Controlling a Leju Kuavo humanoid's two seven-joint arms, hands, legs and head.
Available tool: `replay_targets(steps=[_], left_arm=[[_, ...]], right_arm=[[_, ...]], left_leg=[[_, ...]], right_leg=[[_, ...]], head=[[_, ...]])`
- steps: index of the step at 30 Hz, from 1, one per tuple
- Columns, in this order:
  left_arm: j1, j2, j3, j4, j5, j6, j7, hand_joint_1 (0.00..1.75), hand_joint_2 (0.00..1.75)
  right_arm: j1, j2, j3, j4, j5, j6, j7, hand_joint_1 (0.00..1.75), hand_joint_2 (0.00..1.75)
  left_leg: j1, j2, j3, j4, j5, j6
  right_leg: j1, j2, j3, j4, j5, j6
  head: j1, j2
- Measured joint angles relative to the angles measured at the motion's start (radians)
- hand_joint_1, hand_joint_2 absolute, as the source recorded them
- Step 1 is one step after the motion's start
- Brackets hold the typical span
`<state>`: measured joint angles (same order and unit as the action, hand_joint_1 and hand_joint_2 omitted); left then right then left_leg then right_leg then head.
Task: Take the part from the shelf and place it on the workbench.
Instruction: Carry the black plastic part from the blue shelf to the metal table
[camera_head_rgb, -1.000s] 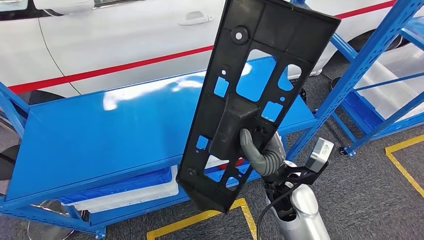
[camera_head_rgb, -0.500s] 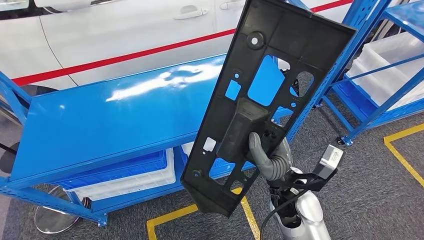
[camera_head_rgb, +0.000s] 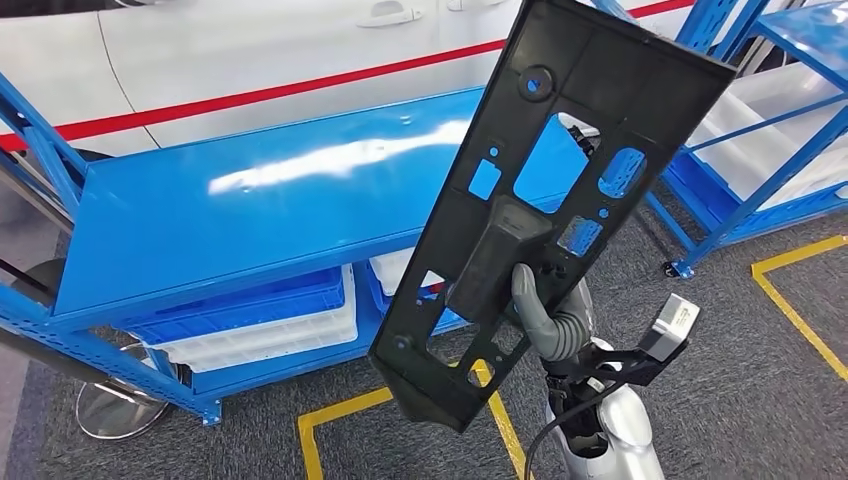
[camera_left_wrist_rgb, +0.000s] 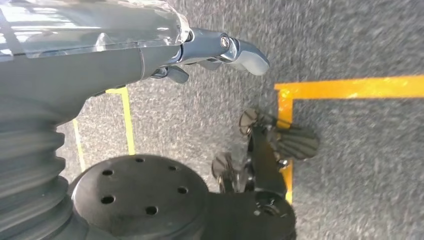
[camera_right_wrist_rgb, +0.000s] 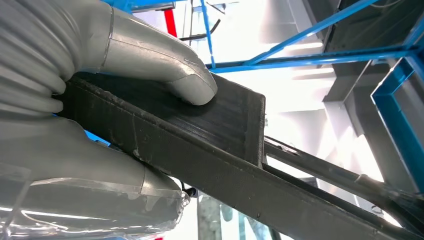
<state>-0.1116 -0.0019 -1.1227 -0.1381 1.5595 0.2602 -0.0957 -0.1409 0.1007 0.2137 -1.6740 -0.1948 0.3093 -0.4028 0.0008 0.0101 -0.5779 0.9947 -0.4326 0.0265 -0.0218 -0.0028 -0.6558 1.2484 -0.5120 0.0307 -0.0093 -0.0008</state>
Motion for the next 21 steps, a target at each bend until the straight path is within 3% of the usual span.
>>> replay_targets(steps=[2,4,6,7,9,11,12,13,14,15,16,18,19,21], left_arm=[[-0.001,0.000,0.000,0.000,0.000,0.000,0.000,0.00,1.75],[-0.001,0.000,0.000,0.000,0.000,-0.001,-0.005,0.00,1.75],[0.001,0.001,0.000,0.000,0.000,-0.007,-0.014,0.00,1.75],[0.002,0.002,0.000,0.000,0.000,-0.012,-0.017,0.00,1.75],[0.002,0.004,0.000,0.000,0.000,-0.019,-0.019,0.00,1.75],[0.002,0.001,0.000,0.000,0.000,-0.020,-0.011,0.00,1.75],[0.002,-0.002,0.000,0.000,-0.001,-0.018,-0.004,0.00,1.75],[0.002,-0.007,0.000,0.000,-0.001,-0.015,0.006,0.00,1.75],[0.002,-0.011,-0.001,0.000,-0.002,-0.012,0.017,0.00,1.75],[0.003,-0.015,-0.002,0.000,-0.002,-0.010,0.029,0.00,1.75],[0.003,-0.019,-0.004,0.000,-0.003,-0.009,0.040,0.00,1.75],[0.002,-0.022,-0.007,0.000,-0.004,-0.010,0.052,0.00,1.75],[0.002,-0.023,-0.008,0.000,-0.004,-0.012,0.052,0.00,1.75],[0.002,-0.023,-0.010,0.000,-0.003,-0.016,0.040,0.00,1.75]], right_arm=[[-0.001,0.000,0.000,0.000,0.001,0.000,0.000,1.75,1.75],[-0.001,0.001,0.000,0.000,0.002,-0.001,-0.001,1.75,1.75],[0.000,0.002,-0.001,0.000,0.005,-0.003,-0.001,1.75,1.75],[-0.001,0.003,-0.001,0.001,0.007,-0.005,-0.001,1.75,1.75],[-0.001,0.007,-0.002,0.001,0.008,-0.008,0.009,1.75,1.75],[0.001,0.011,-0.003,0.002,0.008,-0.008,0.030,1.75,1.75],[0.003,0.011,-0.004,0.003,0.008,-0.008,0.042,1.75,1.75],[0.008,0.011,-0.005,0.005,0.009,-0.010,0.050,1.75,1.75],[0.015,0.011,-0.006,0.007,0.011,-0.014,0.054,1.75,1.75],[0.024,0.010,-0.008,0.009,0.014,-0.021,0.056,1.75,1.75],[0.035,0.010,-0.010,0.009,0.018,-0.029,0.055,1.75,1.75],[0.053,0.008,-0.016,0.006,0.023,-0.041,0.051,1.75,1.75],[0.059,0.007,-0.019,0.005,0.023,-0.042,0.047,1.75,1.75],[0.063,0.005,-0.021,0.004,0.022,-0.039,0.039,1.75,1.75]], left_leg=[[0.000,-0.001,-0.025,0.020,0.007,-0.008],[-0.002,-0.001,-0.038,0.031,0.015,-0.020],[0.000,-0.002,-0.045,0.034,0.023,-0.034],[0.002,-0.003,-0.052,0.041,0.014,-0.040],[0.006,-0.004,-0.077,0.100,-0.053,-0.051],[0.008,-0.004,-0.111,0.222,-0.143,-0.058],[0.009,-0.004,-0.120,0.277,-0.166,-0.060],[0.009,-0.004,-0.117,0.308,-0.165,-0.060],[0.009,-0.004,-0.097,0.303,-0.145,-0.059],[0.009,-0.004,-0.059,0.263,-0.116,-0.056],[0.009,-0.005,-0.008,0.196,-0.093,-0.051],[0.004,-0.006,0.086,0.055,-0.088,-0.040],[0.001,-0.006,0.109,0.013,-0.095,-0.034],[-0.002,-0.006,0.111,-0.010,-0.092,-0.023]], right_leg=[[0.000,0.001,0.093,-0.132,0.009,-0.003],[0.006,0.003,0.136,-0.208,-0.012,-0.014],[0.008,0.002,0.129,-0.216,-0.004,-0.031],[0.007,0.001,0.122,-0.217,0.005,-0.040],[0.006,-0.003,0.103,-0.220,0.024,-0.057],[0.009,-0.003,0.079,-0.219,0.043,-0.064],[0.010,-0.004,0.066,-0.219,0.052,-0.064],[0.011,-0.004,0.053,-0.217,0.061,-0.064],[0.012,-0.004,0.042,-0.216,0.070,-0.062],[0.013,-0.004,0.031,-0.215,0.077,-0.060],[0.013,-0.004,0.022,-0.213,0.085,-0.058],[0.014,-0.005,0.010,-0.211,0.100,-0.049],[0.014,-0.005,0.007,-0.213,0.108,-0.043],[0.012,-0.006,0.005,-0.218,0.123,-0.030]], head=[[0.000,0.000],[-0.001,0.000],[-0.001,0.000],[-0.001,0.000],[-0.002,0.000],[-0.002,0.000],[-0.002,0.000],[-0.002,0.000],[-0.002,0.000],[-0.002,0.000],[-0.002,0.000],[-0.002,0.000],[-0.001,0.000],[-0.001,0.000]])
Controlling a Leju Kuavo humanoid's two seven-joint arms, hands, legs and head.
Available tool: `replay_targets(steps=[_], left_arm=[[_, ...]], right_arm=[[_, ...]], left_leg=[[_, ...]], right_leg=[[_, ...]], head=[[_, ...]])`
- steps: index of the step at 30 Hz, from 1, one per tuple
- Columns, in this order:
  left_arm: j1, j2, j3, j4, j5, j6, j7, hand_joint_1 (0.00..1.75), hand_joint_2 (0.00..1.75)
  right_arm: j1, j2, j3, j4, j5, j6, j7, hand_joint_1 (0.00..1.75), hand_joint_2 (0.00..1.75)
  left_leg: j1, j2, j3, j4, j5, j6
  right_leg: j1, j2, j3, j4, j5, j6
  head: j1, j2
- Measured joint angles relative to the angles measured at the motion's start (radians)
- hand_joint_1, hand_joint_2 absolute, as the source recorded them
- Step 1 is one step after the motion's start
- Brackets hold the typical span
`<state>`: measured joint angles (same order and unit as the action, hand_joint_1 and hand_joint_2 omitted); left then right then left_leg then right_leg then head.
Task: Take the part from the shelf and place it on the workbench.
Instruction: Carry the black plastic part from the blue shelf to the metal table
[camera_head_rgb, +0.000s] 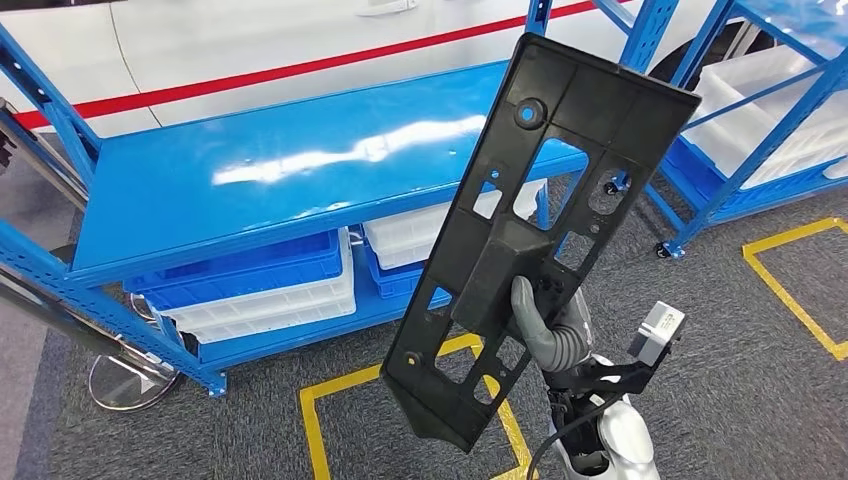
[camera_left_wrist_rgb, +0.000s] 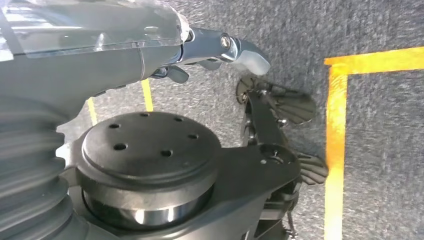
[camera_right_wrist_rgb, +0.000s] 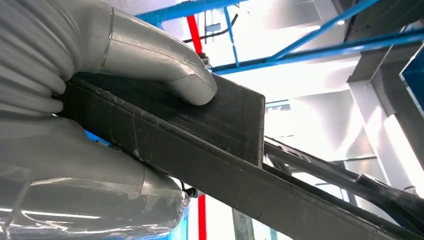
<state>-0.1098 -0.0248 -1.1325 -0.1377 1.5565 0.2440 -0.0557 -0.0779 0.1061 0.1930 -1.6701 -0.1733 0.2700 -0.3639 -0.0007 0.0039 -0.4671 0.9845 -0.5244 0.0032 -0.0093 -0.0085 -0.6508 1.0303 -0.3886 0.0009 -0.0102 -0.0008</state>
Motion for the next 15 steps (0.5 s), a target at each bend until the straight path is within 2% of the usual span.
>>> replay_targets(steps=[1,2,3,5,6,7,8,9,10,12,13,15], left_arm=[[-0.001,0.000,0.000,0.000,0.000,-0.003,-0.010,0.00,1.75],[-0.002,0.001,0.000,0.000,0.001,-0.007,-0.020,0.00,1.75],[-0.004,0.003,0.000,0.000,0.001,-0.011,-0.029,0.00,1.75],[-0.008,0.010,0.000,0.000,0.001,-0.017,-0.040,0.00,1.75],[-0.008,0.013,0.000,0.000,0.001,-0.019,-0.043,0.00,1.75],[-0.008,0.016,0.000,0.000,0.001,-0.021,-0.044,0.00,1.75],[-0.008,0.018,0.000,0.000,0.001,-0.023,-0.046,0.00,1.75],[-0.008,0.019,0.000,0.000,0.002,-0.028,-0.050,0.00,1.75],[-0.008,0.019,0.000,0.000,0.002,-0.033,-0.054,0.00,1.75],[-0.009,0.019,0.000,0.000,0.002,-0.040,-0.059,0.00,1.75],[-0.009,0.019,0.000,0.000,0.002,-0.041,-0.058,0.00,1.75],[-0.008,0.019,0.000,0.000,0.001,-0.038,-0.053,0.00,1.75]], right_arm=[[-0.001,0.000,0.000,0.001,-0.001,0.002,-0.003,1.75,1.75],[-0.004,0.000,-0.001,0.003,-0.002,0.002,-0.005,1.75,1.75],[-0.007,0.000,-0.001,0.005,-0.003,0.003,-0.005,1.75,1.75],[-0.011,0.000,-0.001,0.011,-0.004,0.003,-0.005,1.75,1.75],[-0.012,0.000,-0.001,0.014,-0.004,0.003,-0.005,1.75,1.75],[-0.012,0.000,-0.001,0.016,-0.004,0.003,-0.005,1.75,1.75],[-0.012,0.000,-0.001,0.018,-0.004,0.005,-0.004,1.75,1.75],[-0.013,0.000,0.000,0.019,-0.004,0.007,-0.004,1.75,1.75],[-0.014,0.001,0.001,0.019,-0.005,0.010,-0.003,1.75,1.75],[-0.018,0.001,0.005,0.020,-0.007,0.016,-0.003,1.75,1.75],[-0.019,0.002,0.007,0.021,-0.011,0.018,-0.005,1.75,1.75],[-0.017,0.002,0.009,0.023,-0.023,0.020,-0.013,1.75,1.75]], left_leg=[[0.001,0.002,-0.005,-0.004,0.010,0.006],[0.003,0.003,-0.011,-0.008,0.022,0.014],[0.005,0.005,-0.020,-0.012,0.035,0.021],[0.004,0.007,-0.046,-0.010,0.056,0.029],[0.003,0.007,-0.061,-0.006,0.065,0.029],[0.002,0.007,-0.076,-0.002,0.073,0.028],[0.002,0.007,-0.092,0.004,0.081,0.026],[0.003,0.007,-0.107,0.012,0.086,0.023],[0.003,0.006,-0.121,0.021,0.091,0.020],[0.001,0.005,-0.144,0.038,0.099,0.011],[0.000,0.005,-0.151,0.044,0.103,0.005],[0.000,0.004,-0.158,0.046,0.116,-0.008]], right_leg=[[-0.001,0.001,-0.003,0.001,-0.002,0.006],[-0.002,0.003,-0.010,0.015,-0.023,0.011],[-0.003,0.004,-0.021,0.048,-0.061,0.014],[-0.006,0.005,-0.054,0.162,-0.158,0.020],[-0.007,0.005,-0.066,0.222,-0.185,0.023],[-0.008,0.005,-0.068,0.262,-0.190,0.025],[-0.009,0.005,-0.056,0.272,-0.174,0.027],[-0.011,0.005,-0.025,0.245,-0.146,0.028],[-0.013,0.005,0.019,0.190,-0.124,0.027],[-0.012,0.007,0.104,0.066,-0.123,0.022],[-0.010,0.008,0.124,0.028,-0.133,0.017],[-0.004,0.009,0.125,0.008,-0.135,0.001]], head=[[0.000,0.000],[0.000,0.000],[0.001,0.000],[0.001,0.000],[0.001,0.000],[0.001,0.000],[0.001,0.000],[0.001,0.000],[0.001,0.000],[0.000,0.000],[0.000,0.000],[0.000,0.000]])
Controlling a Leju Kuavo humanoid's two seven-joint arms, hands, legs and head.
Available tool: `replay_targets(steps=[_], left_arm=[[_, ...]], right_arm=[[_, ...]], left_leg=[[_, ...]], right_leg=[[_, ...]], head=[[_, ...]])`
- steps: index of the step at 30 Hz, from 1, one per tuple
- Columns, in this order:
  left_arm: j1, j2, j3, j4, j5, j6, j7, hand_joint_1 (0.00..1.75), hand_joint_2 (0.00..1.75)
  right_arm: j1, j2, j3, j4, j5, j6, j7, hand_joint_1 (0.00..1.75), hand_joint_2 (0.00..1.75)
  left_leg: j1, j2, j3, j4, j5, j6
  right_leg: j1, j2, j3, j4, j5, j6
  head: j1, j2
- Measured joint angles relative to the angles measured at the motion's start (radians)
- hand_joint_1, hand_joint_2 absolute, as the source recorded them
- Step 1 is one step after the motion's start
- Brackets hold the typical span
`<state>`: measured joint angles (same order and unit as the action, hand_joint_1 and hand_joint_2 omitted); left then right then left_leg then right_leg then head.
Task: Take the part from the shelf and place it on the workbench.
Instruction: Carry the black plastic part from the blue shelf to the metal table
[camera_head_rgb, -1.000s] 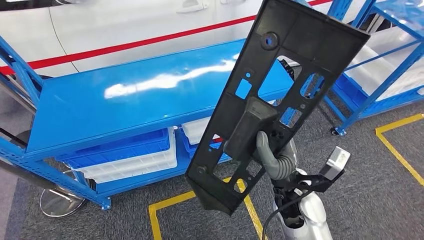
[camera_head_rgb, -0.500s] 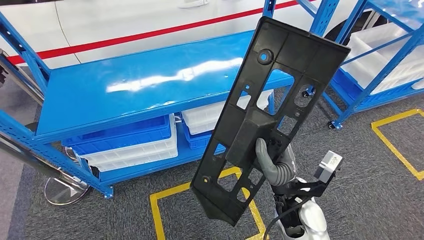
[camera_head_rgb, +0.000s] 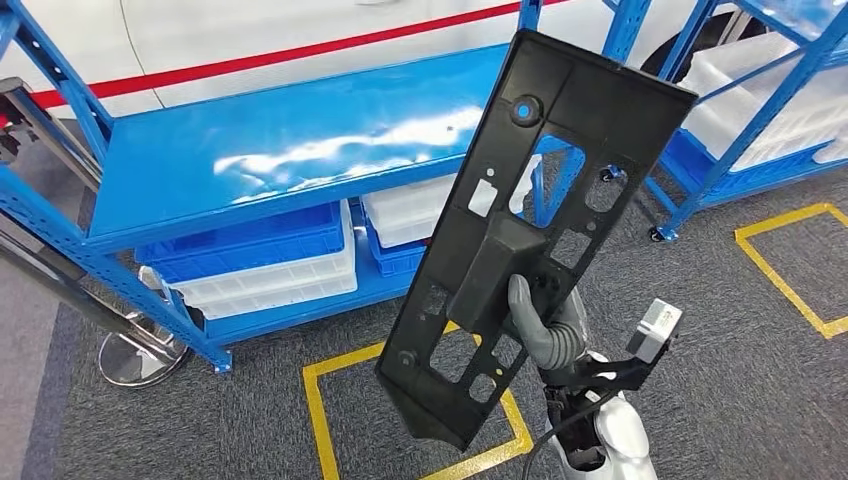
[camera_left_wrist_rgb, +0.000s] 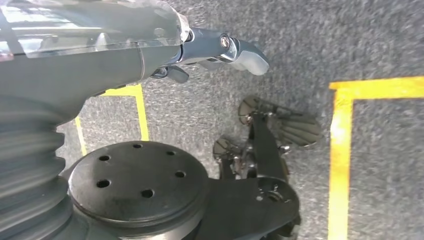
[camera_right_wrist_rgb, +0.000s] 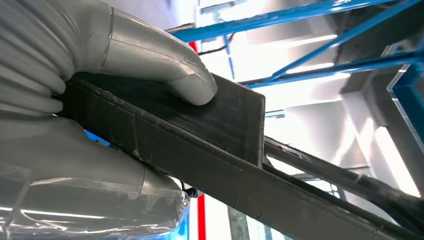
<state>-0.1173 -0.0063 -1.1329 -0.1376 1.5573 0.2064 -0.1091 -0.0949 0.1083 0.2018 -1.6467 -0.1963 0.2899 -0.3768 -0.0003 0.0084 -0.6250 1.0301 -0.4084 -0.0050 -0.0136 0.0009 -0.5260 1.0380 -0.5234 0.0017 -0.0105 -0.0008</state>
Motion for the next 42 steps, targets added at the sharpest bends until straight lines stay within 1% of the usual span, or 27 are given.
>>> replay_targets(steps=[2,3,5,6,7,8,9,11,13,14,16,17,19,21,22,24,26,28,29,32,34,36,37,38,39,40,42], left_arm=[[0.004,0.000,-0.001,0.000,-0.002,0.006,0.005,0.00,1.75],[0.005,0.000,-0.001,0.000,-0.004,0.008,0.008,0.00,1.75],[0.006,0.002,-0.003,0.000,-0.007,0.013,0.010,0.00,1.75],[0.006,0.002,-0.003,0.000,-0.008,0.014,0.010,0.00,1.75],[0.006,0.004,-0.004,0.000,-0.008,0.015,0.010,0.00,1.75],[0.006,0.005,-0.005,0.000,-0.008,0.015,0.009,0.00,1.75],[0.005,0.008,-0.007,0.000,-0.008,0.015,0.009,0.00,1.75],[0.004,0.012,-0.008,0.000,-0.008,0.016,0.008,0.00,1.75],[0.002,0.017,-0.009,0.000,-0.008,0.017,0.006,0.00,1.75],[0.001,0.019,-0.009,0.000,-0.008,0.017,0.004,0.00,1.75],[0.001,0.020,-0.010,0.000,-0.006,0.018,0.002,0.00,1.75],[0.002,0.019,-0.010,0.000,-0.004,0.018,0.001,0.00,1.75],[0.001,0.017,-0.010,0.000,-0.001,0.018,0.002,0.00,1.75],[0.001,0.016,-0.010,0.000,0.000,0.017,0.003,0.00,1.75],[0.001,0.016,-0.010,0.000,0.000,0.015,0.003,0.00,1.75],[0.001,0.014,-0.013,0.000,0.001,0.009,0.005,0.00,1.75],[0.000,0.012,-0.016,0.000,0.002,0.004,0.007,0.00,1.75],[-0.001,0.010,-0.017,0.000,0.002,0.003,0.009,0.00,1.75],[-0.002,0.009,-0.017,0.000,0.002,0.003,0.009,0.00,1.75],[0.000,0.009,-0.018,0.000,0.002,0.003,0.010,0.00,1.75],[0.001,0.009,-0.018,0.000,0.002,0.003,0.011,0.00,1.75],[0.001,0.008,-0.018,0.000,0.002,0.003,0.011,0.00,1.75],[0.001,0.008,-0.018,0.000,0.002,0.003,0.011,0.00,1.75],[0.001,0.008,-0.018,0.000,0.002,0.003,0.011,0.00,1.75],[0.001,0.008,-0.018,0.000,0.002,0.003,0.011,0.00,1.75],[0.001,0.007,-0.019,0.000,0.002,0.003,0.011,0.00,1.75],[-0.001,0.008,-0.019,0.000,0.002,0.003,0.011,0.00,1.75]], right_arm=[[0.002,0.000,0.001,0.003,-0.011,0.000,-0.014,1.75,1.75],[0.004,0.000,0.001,0.004,-0.015,0.001,-0.021,1.75,1.75],[0.008,0.001,0.000,0.004,-0.019,0.001,-0.029,1.75,1.75],[0.011,0.001,0.000,0.004,-0.021,0.002,-0.031,1.75,1.75],[0.013,0.001,0.000,0.004,-0.022,0.002,-0.031,1.75,1.75],[0.015,0.001,0.000,0.004,-0.023,0.002,-0.031,1.75,1.75],[0.017,0.002,0.000,0.004,-0.024,0.002,-0.031,1.75,1.75],[0.018,0.003,-0.001,0.003,-0.025,0.003,-0.031,1.75,1.75],[0.021,0.004,-0.002,-0.003,-0.025,0.006,-0.030,1.75,1.75],[0.023,0.005,-0.002,-0.008,-0.023,0.010,-0.030,1.75,1.75],[0.030,0.007,-0.002,-0.021,-0.016,0.018,-0.030,1.75,1.75],[0.034,0.008,-0.002,-0.028,-0.010,0.023,-0.031,1.75,1.75],[0.040,0.008,-0.001,-0.051,0.011,0.034,-0.043,1.75,1.75],[0.041,0.007,0.004,-0.086,0.036,0.042,-0.058,1.75,1.75],[0.042,0.007,0.009,-0.107,0.045,0.043,-0.061,1.75,1.75],[0.039,0.005,0.022,-0.154,0.057,0.043,-0.061,1.75,1.75],[0.027,0.003,0.038,-0.196,0.062,0.044,-0.057,1.75,1.75],[0.011,0.002,0.052,-0.227,0.063,0.042,-0.056,1.75,1.75],[0.005,0.002,0.057,-0.238,0.063,0.041,-0.056,1.75,1.75],[-0.003,-0.001,0.065,-0.251,0.062,0.038,-0.058,1.75,1.75],[-0.006,-0.002,0.070,-0.255,0.062,0.038,-0.060,1.75,1.75],[-0.008,-0.002,0.072,-0.257,0.062,0.039,-0.061,1.75,1.75],[-0.008,-0.002,0.073,-0.257,0.062,0.039,-0.061,1.75,1.75],[-0.008,-0.002,0.073,-0.258,0.062,0.039,-0.061,1.75,1.75],[-0.007,-0.002,0.073,-0.258,0.062,0.039,-0.061,1.75,1.75],[-0.007,-0.003,0.073,-0.259,0.062,0.039,-0.061,1.75,1.75],[-0.010,-0.003,0.074,-0.261,0.061,0.041,-0.062,1.75,1.75]], left_leg=[[0.004,-0.001,-0.012,0.014,-0.016,-0.012],[0.006,-0.002,-0.023,0.042,-0.050,-0.017],[0.010,-0.002,-0.055,0.150,-0.147,-0.023],[0.011,-0.002,-0.067,0.212,-0.182,-0.026],[0.011,-0.002,-0.070,0.257,-0.195,-0.027],[0.011,-0.002,-0.058,0.273,-0.184,-0.026],[0.011,-0.002,-0.031,0.254,-0.158,-0.024],[0.009,-0.003,0.065,0.131,-0.113,-0.015],[0.004,-0.004,0.151,-0.002,-0.119,-0.006],[0.000,-0.005,0.169,-0.037,-0.127,-0.001],[-0.001,-0.004,0.166,-0.056,-0.116,0.008],[0.000,-0.003,0.161,-0.061,-0.104,0.014],[0.004,0.001,0.142,-0.066,-0.080,0.026],[0.002,0.003,0.114,-0.060,-0.062,0.033],[0.001,0.004,0.099,-0.055,-0.054,0.033],[0.000,0.004,0.067,-0.041,-0.041,0.030],[0.001,0.004,0.038,-0.022,-0.033,0.024],[-0.001,0.003,0.019,-0.007,-0.025,0.015],[-0.002,0.003,0.013,-0.004,-0.019,0.010],[0.000,0.001,0.000,0.001,-0.014,-0.008],[0.003,-0.002,-0.023,0.057,-0.074,-0.016],[0.007,-0.003,-0.058,0.179,-0.164,-0.023],[0.008,-0.003,-0.069,0.236,-0.190,-0.025],[0.008,-0.003,-0.067,0.268,-0.194,-0.026],[0.008,-0.003,-0.049,0.264,-0.178,-0.026],[0.009,-0.003,-0.014,0.225,-0.149,-0.024],[0.006,-0.004,0.086,0.080,-0.109,-0.016]], right_leg=[[-0.001,-0.003,-0.014,-0.005,0.018,-0.019],[-0.002,-0.005,-0.024,-0.008,0.028,-0.028],[-0.001,-0.007,-0.048,-0.008,0.049,-0.037],[0.000,-0.007,-0.061,-0.008,0.059,-0.038],[0.002,-0.008,-0.075,-0.007,0.068,-0.038],[0.002,-0.008,-0.088,-0.005,0.078,-0.037],[0.003,-0.008,-0.100,-0.004,0.087,-0.036],[0.004,-0.007,-0.119,-0.002,0.103,-0.031],[0.005,-0.008,-0.128,-0.002,0.119,-0.022],[0.004,-0.010,-0.131,-0.003,0.128,-0.015],[0.001,-0.012,-0.134,-0.009,0.142,-0.001],[0.000,-0.010,-0.138,-0.005,0.134,0.005],[-0.001,-0.007,-0.160,0.057,0.058,0.014],[-0.002,-0.005,-0.192,0.181,-0.035,0.020],[-0.002,-0.005,-0.200,0.235,-0.054,0.023],[-0.003,-0.005,-0.175,0.257,-0.025,0.026],[-0.004,-0.005,-0.091,0.156,0.015,0.022],[0.000,-0.003,-0.016,0.040,0.009,0.013],[0.003,-0.002,-0.001,0.009,-0.001,0.006],[0.004,-0.003,-0.010,-0.006,0.015,-0.019],[0.000,-0.007,-0.027,-0.011,0.035,-0.036],[0.002,-0.008,-0.050,-0.010,0.052,-0.041],[0.003,-0.009,-0.063,-0.009,0.061,-0.041],[0.004,-0.009,-0.075,-0.008,0.070,-0.041],[0.004,-0.009,-0.087,-0.007,0.078,-0.040],[0.004,-0.009,-0.097,-0.006,0.086,-0.038],[0.006,-0.008,-0.111,-0.004,0.100,-0.033]], head=[[0.000,0.000],[-0.001,0.000],[-0.002,0.000],[-0.003,0.000],[-0.003,0.000],[-0.003,0.000],[-0.003,0.000],[-0.003,0.000],[-0.002,0.000],[-0.002,0.000],[-0.002,0.000],[-0.002,0.000],[-0.001,0.000],[-0.001,0.000],[-0.001,0.000],[-0.001,0.000],[-0.001,0.000],[-0.002,0.000],[-0.002,0.000],[-0.002,0.000],[-0.004,0.000],[-0.005,0.000],[-0.005,0.000],[-0.005,0.000],[-0.006,0.000],[-0.006,0.000],[-0.006,0.000]])
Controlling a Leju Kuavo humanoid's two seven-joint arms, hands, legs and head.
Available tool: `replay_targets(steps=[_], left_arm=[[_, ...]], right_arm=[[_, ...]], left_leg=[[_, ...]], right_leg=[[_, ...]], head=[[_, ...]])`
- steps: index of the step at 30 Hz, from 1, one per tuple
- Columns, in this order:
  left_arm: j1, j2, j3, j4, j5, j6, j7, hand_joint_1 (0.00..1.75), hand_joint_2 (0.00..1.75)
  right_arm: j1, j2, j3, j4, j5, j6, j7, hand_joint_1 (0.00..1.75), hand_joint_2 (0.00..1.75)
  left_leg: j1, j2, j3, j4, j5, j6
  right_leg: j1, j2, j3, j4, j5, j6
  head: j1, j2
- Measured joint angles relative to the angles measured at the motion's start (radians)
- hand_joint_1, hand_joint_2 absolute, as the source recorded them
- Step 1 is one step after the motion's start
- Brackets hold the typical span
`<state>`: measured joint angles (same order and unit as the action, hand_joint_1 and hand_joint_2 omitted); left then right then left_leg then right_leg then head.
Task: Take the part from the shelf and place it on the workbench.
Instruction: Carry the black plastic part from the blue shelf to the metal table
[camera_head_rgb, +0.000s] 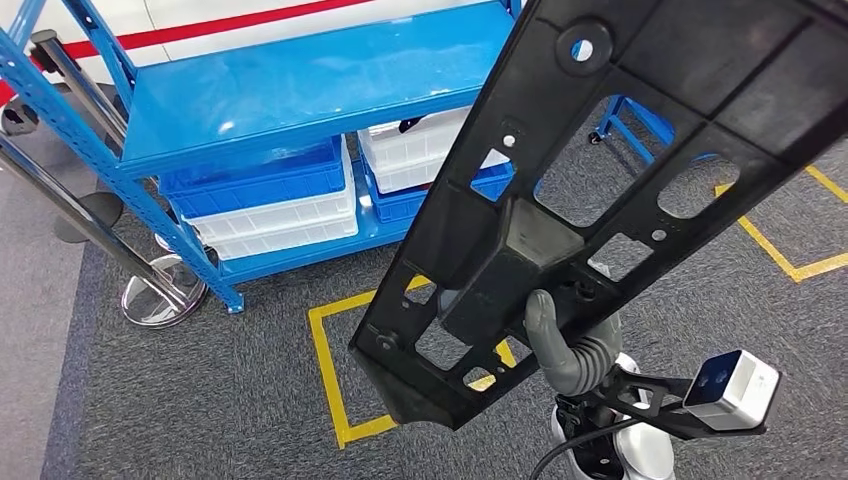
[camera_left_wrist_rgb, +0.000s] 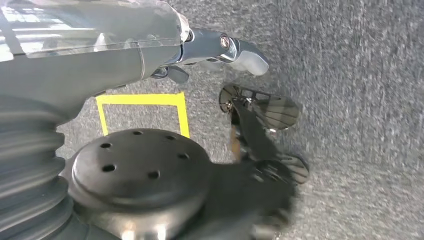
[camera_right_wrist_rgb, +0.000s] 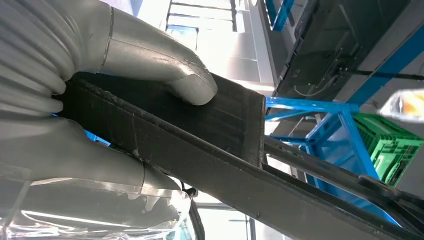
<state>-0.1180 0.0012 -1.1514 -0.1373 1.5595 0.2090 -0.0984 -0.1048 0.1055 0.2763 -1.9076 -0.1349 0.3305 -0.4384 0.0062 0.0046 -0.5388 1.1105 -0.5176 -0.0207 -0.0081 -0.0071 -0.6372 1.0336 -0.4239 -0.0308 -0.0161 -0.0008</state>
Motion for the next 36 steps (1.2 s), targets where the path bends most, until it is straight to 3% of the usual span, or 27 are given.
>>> replay_targets(steps=[2,5,7,9,10,11,12,13,14,16,18,20,22,25,26,29,30,31,33,35,36], left_arm=[[-0.002,0.000,0.000,0.000,0.000,-0.001,0.000,0.00,1.75],[-0.002,-0.001,0.000,0.000,0.000,-0.004,0.000,0.00,1.75],[-0.004,-0.002,0.000,0.000,0.000,-0.006,0.001,0.00,1.75],[-0.005,-0.003,0.000,0.000,0.000,-0.005,0.002,0.00,1.75],[-0.004,-0.003,0.001,0.000,0.000,-0.004,0.002,0.00,1.75],[-0.004,-0.004,0.001,0.000,0.000,-0.003,0.003,0.00,1.75],[-0.004,-0.004,0.001,0.000,0.000,-0.002,0.003,0.00,1.75],[-0.004,-0.005,0.001,0.000,0.000,-0.002,0.003,0.00,1.75],[-0.004,-0.007,0.001,0.000,0.000,-0.001,0.003,0.00,1.75],[-0.004,-0.008,0.001,0.000,0.000,-0.001,0.004,0.00,1.75],[-0.004,-0.008,0.001,0.000,0.000,-0.001,0.004,0.00,1.75],[-0.005,-0.009,0.001,0.000,0.000,-0.001,0.005,0.00,1.75],[-0.005,-0.009,0.001,0.000,0.000,-0.001,0.006,0.00,1.75],[-0.005,-0.009,0.001,0.000,0.000,-0.001,0.006,0.00,1.75],[-0.005,-0.009,0.001,0.000,0.000,0.000,0.006,0.00,1.75],[0.003,-0.010,0.001,0.000,0.000,0.001,0.004,0.00,1.75],[0.005,-0.010,0.001,0.000,0.000,0.001,0.003,0.00,1.75],[0.005,-0.010,0.001,0.000,0.000,0.001,0.001,0.00,1.75],[0.006,-0.009,0.001,0.001,0.000,0.001,0.000,0.00,1.75],[0.007,-0.007,0.001,0.001,0.000,0.001,0.000,0.00,1.75],[0.006,-0.007,0.001,0.002,0.000,0.000,0.000,0.00,1.75]], right_arm=[[-0.011,-0.001,0.004,-0.001,0.000,0.002,-0.001,1.75,1.75],[-0.042,-0.004,0.014,0.000,-0.001,-0.008,-0.001,1.75,1.75],[-0.060,-0.007,0.018,0.002,-0.003,-0.019,0.001,1.75,1.75],[-0.071,-0.011,0.020,0.005,-0.006,-0.026,0.005,1.75,1.75],[-0.074,-0.012,0.021,0.007,-0.008,-0.028,0.008,1.75,1.75],[-0.077,-0.013,0.021,0.009,-0.010,-0.031,0.012,1.75,1.75],[-0.080,-0.014,0.021,0.010,-0.012,-0.035,0.017,1.75,1.75],[-0.084,-0.014,0.022,0.010,-0.014,-0.038,0.021,1.75,1.75],[-0.087,-0.015,0.022,0.010,-0.016,-0.041,0.024,1.75,1.75],[-0.095,-0.015,0.024,0.010,-0.018,-0.043,0.025,1.75,1.75],[-0.098,-0.015,0.027,0.010,-0.018,-0.043,0.024,1.75,1.75],[-0.097,-0.017,0.029,0.010,-0.019,-0.043,0.023,1.75,1.75],[-0.096,-0.018,0.029,0.009,-0.019,-0.043,0.023,1.75,1.75],[-0.096,-0.018,0.030,0.009,-0.019,-0.043,0.023,1.75,1.75],[-0.095,-0.018,0.030,0.009,-0.019,-0.043,0.022,1.75,1.75],[-0.078,-0.019,0.032,0.009,-0.013,-0.040,0.014,1.75,1.75],[-0.070,-0.020,0.032,0.009,-0.008,-0.039,0.010,1.75,1.75],[-0.065,-0.020,0.032,0.009,-0.004,-0.039,0.006,1.75,1.75],[-0.062,-0.020,0.032,0.008,0.002,-0.039,0.000,1.75,1.75],[-0.059,-0.021,0.033,0.007,0.005,-0.039,-0.002,1.75,1.75],[-0.057,-0.021,0.033,0.005,0.006,-0.040,-0.002,1.75,1.75]], left_leg=[[-0.005,-0.001,0.063,-0.108,0.001,0.009],[-0.008,0.002,0.062,-0.138,0.015,0.022],[-0.003,0.009,0.049,-0.146,0.034,0.036],[-0.003,0.018,0.031,-0.146,0.046,0.045],[-0.004,0.024,0.023,-0.144,0.050,0.046],[-0.005,0.031,0.014,-0.142,0.054,0.046],[-0.005,0.038,0.006,-0.137,0.057,0.045],[-0.004,0.045,-0.001,-0.132,0.059,0.044],[-0.004,0.053,-0.007,-0.125,0.059,0.042],[-0.008,0.066,-0.016,-0.114,0.058,0.034],[-0.012,0.082,-0.019,-0.108,0.060,0.025],[-0.011,0.091,-0.021,-0.103,0.058,0.016],[-0.008,0.079,-0.026,-0.095,0.045,0.008],[-0.005,0.065,-0.030,-0.088,0.035,0.005],[-0.005,0.053,-0.038,-0.067,0.019,0.004],[-0.002,0.008,-0.107,0.127,-0.065,0.000],[-0.002,0.001,-0.108,0.143,-0.058,0.001],[-0.002,-0.008,-0.080,0.095,-0.022,0.004],[-0.001,-0.052,-0.014,-0.034,0.028,0.015],[-0.001,-0.079,0.012,-0.088,0.035,0.019],[-0.002,-0.073,0.014,-0.097,0.037,0.019]], right_leg=[[0.000,0.000,-0.009,-0.001,0.016,0.010],[-0.002,0.001,-0.017,-0.008,0.033,0.030],[-0.003,0.005,-0.036,0.033,-0.016,0.040],[-0.006,0.005,-0.073,0.149,-0.102,0.046],[-0.007,0.005,-0.091,0.212,-0.128,0.049],[-0.007,0.005,-0.099,0.257,-0.131,0.052],[-0.008,0.004,-0.093,0.269,-0.114,0.053],[-0.009,0.001,-0.067,0.244,-0.086,0.054],[-0.010,-0.010,-0.025,0.184,-0.060,0.053],[-0.001,-0.043,0.058,0.055,-0.052,0.046],[0.008,-0.055,0.085,0.001,-0.068,0.033],[0.005,-0.036,0.078,-0.010,-0.063,0.018],[0.001,-0.024,0.076,-0.016,-0.056,0.007],[0.000,-0.021,0.076,-0.017,-0.053,0.003],[0.000,-0.018,0.074,-0.017,-0.051,0.000],[0.002,0.023,0.058,-0.013,-0.041,-0.009],[0.003,0.042,0.054,-0.009,-0.038,-0.010],[0.003,0.058,0.052,-0.006,-0.037,-0.009],[0.002,0.081,0.048,-0.002,-0.034,-0.004],[-0.002,0.102,0.040,-0.002,-0.026,0.009],[-0.004,0.113,0.035,-0.003,-0.021,0.017]], head=[[0.000,0.000],[0.001,0.000],[0.002,0.000],[0.003,0.000],[0.003,0.000],[0.003,0.000],[0.003,0.000],[0.003,0.000],[0.003,0.000],[0.003,0.000],[0.002,0.000],[0.002,0.000],[0.002,0.000],[0.002,0.000],[0.002,0.000],[0.001,0.000],[0.001,0.000],[0.001,0.000],[0.002,0.000],[0.000,0.000],[-0.001,0.000]])
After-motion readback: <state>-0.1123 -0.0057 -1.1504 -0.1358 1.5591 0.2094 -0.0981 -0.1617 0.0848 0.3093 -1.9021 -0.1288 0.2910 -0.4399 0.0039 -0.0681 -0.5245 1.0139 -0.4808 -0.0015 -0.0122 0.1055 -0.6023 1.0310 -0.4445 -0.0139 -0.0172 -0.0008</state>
